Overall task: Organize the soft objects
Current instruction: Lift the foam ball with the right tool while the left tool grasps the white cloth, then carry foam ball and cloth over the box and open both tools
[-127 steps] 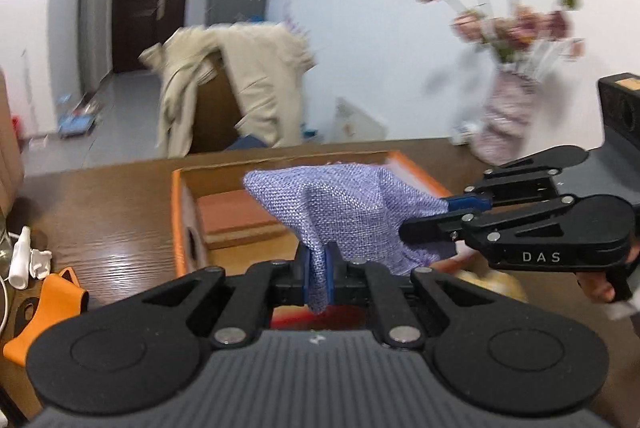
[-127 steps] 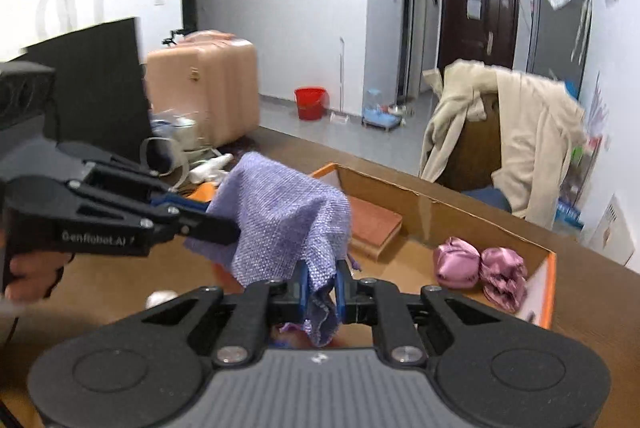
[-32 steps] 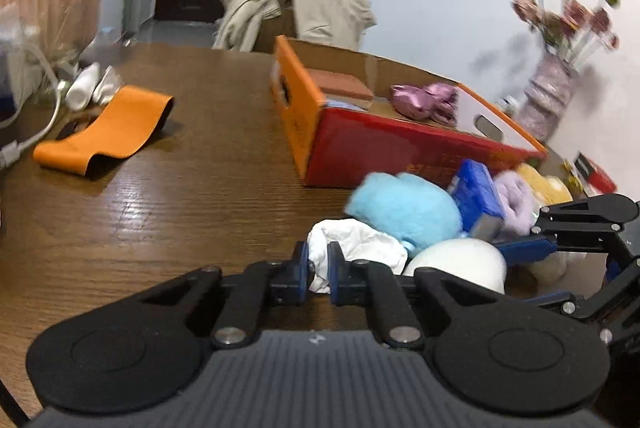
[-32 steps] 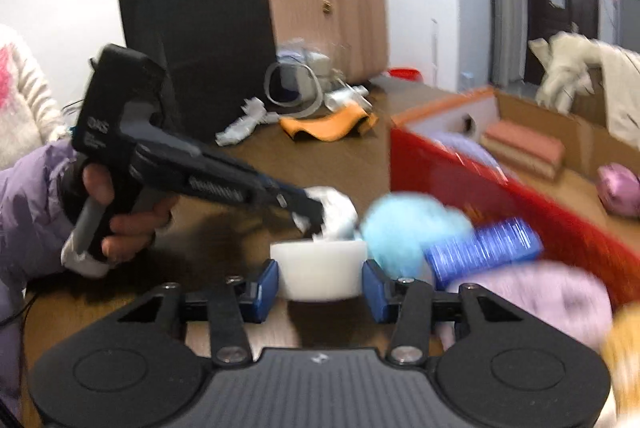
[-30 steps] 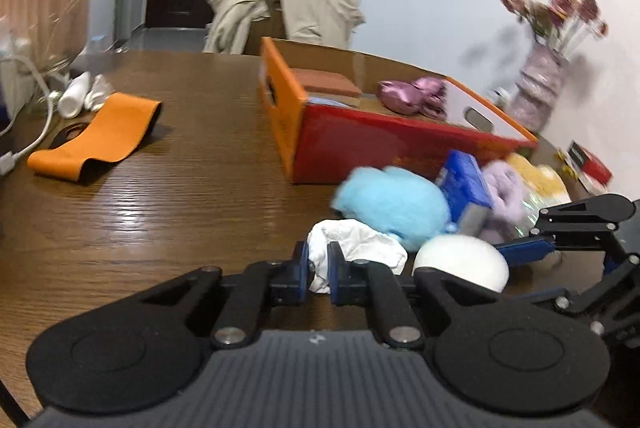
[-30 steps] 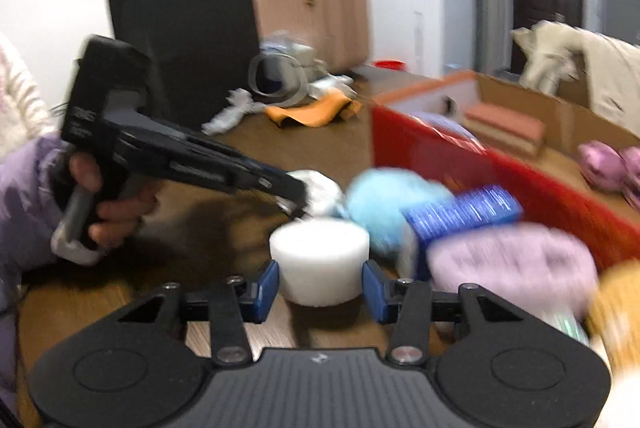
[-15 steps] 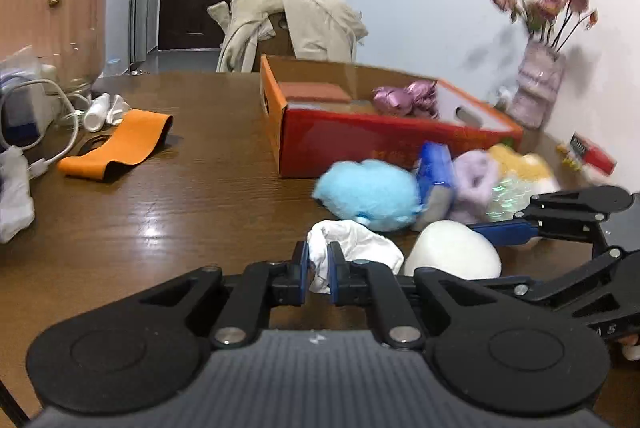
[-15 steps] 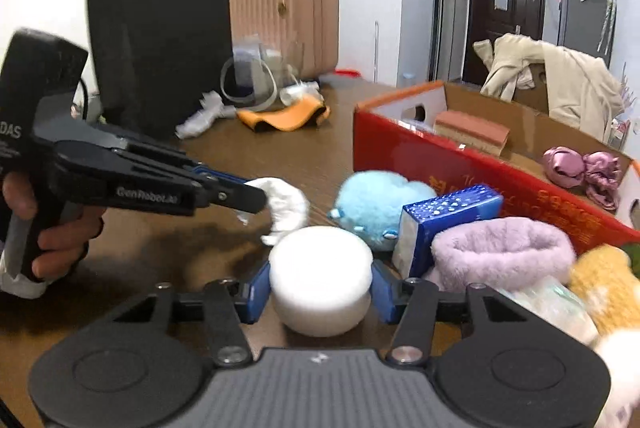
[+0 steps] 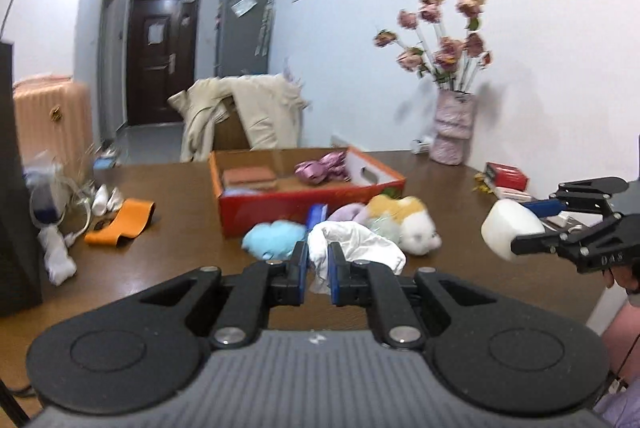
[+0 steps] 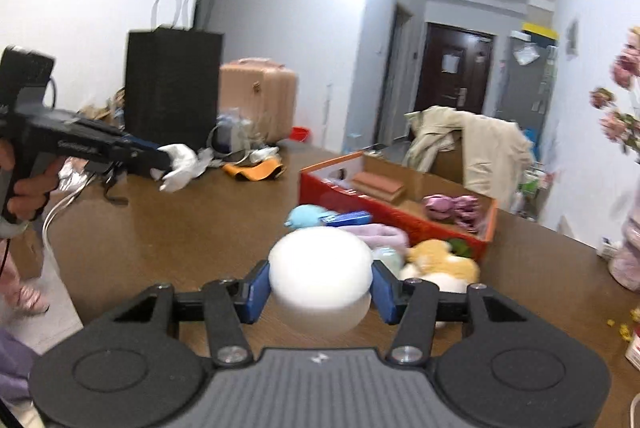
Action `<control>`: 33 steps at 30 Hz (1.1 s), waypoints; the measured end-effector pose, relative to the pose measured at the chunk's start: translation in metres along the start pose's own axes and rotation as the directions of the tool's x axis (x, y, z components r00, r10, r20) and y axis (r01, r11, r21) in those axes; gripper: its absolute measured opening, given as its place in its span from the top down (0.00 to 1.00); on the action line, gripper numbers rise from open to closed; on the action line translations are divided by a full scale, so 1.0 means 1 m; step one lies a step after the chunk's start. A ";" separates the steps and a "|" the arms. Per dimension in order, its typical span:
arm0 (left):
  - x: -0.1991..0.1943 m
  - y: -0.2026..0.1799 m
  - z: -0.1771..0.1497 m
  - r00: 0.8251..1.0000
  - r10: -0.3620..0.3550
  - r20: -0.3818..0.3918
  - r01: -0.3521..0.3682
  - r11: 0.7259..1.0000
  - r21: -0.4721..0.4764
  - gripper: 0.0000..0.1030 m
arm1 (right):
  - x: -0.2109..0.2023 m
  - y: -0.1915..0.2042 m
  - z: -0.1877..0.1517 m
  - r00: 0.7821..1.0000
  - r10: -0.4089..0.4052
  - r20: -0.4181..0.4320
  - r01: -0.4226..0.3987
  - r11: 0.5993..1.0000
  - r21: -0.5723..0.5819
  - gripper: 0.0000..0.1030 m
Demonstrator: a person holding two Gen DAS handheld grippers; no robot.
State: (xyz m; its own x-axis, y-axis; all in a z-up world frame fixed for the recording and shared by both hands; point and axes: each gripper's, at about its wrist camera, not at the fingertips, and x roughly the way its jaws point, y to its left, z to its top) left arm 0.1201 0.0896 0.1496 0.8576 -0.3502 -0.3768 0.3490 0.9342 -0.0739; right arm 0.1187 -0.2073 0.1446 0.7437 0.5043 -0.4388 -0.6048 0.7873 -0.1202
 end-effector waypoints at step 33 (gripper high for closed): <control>0.398 0.117 0.087 0.928 0.035 -0.371 0.006 0.994 0.108 0.36 | 0.481 -0.188 0.120 0.929 0.004 -0.371 0.077 0.976 0.203 0.45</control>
State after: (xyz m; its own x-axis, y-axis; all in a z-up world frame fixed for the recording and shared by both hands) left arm 0.5356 0.0534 0.0715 0.6679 -0.2672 -0.6946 0.3929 0.9192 0.0243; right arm 0.6243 -0.0700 0.0626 0.5829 0.3398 -0.7381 -0.4754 0.8793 0.0294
